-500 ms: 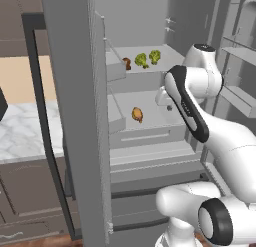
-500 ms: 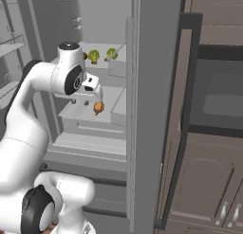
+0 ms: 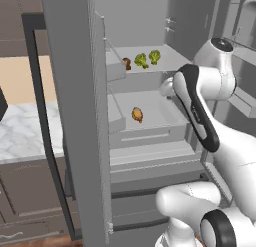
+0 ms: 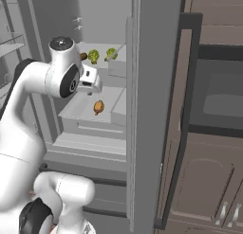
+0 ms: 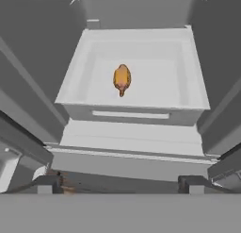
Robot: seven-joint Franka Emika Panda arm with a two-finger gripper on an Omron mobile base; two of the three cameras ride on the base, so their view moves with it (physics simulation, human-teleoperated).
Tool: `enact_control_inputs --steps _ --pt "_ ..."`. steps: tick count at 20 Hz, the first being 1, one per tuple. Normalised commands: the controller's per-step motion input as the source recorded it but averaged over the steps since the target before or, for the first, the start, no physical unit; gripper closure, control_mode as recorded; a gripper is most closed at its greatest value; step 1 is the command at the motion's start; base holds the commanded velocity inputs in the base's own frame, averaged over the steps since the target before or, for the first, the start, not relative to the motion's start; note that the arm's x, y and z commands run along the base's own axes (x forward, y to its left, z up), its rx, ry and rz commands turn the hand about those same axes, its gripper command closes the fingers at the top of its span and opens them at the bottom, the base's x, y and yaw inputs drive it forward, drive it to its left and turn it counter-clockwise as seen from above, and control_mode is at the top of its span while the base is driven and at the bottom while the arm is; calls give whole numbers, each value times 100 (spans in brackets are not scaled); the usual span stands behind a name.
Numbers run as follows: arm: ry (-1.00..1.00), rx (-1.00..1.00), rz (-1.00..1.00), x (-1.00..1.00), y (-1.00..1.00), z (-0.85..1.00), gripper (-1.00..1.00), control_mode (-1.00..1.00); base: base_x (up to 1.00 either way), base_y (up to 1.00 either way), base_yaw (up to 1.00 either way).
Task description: Place one broccoli and one chicken drumstick in each tupperware on the nearby counter, to pack two identical lunches.
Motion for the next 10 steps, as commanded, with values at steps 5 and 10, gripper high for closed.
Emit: enact_control_inputs --steps 5,10 --pt "-26 0 0 0 22 45 -100 -100 0 0 0" --pt "-4 0 -1 12 17 24 -100 -100 0 0 0"
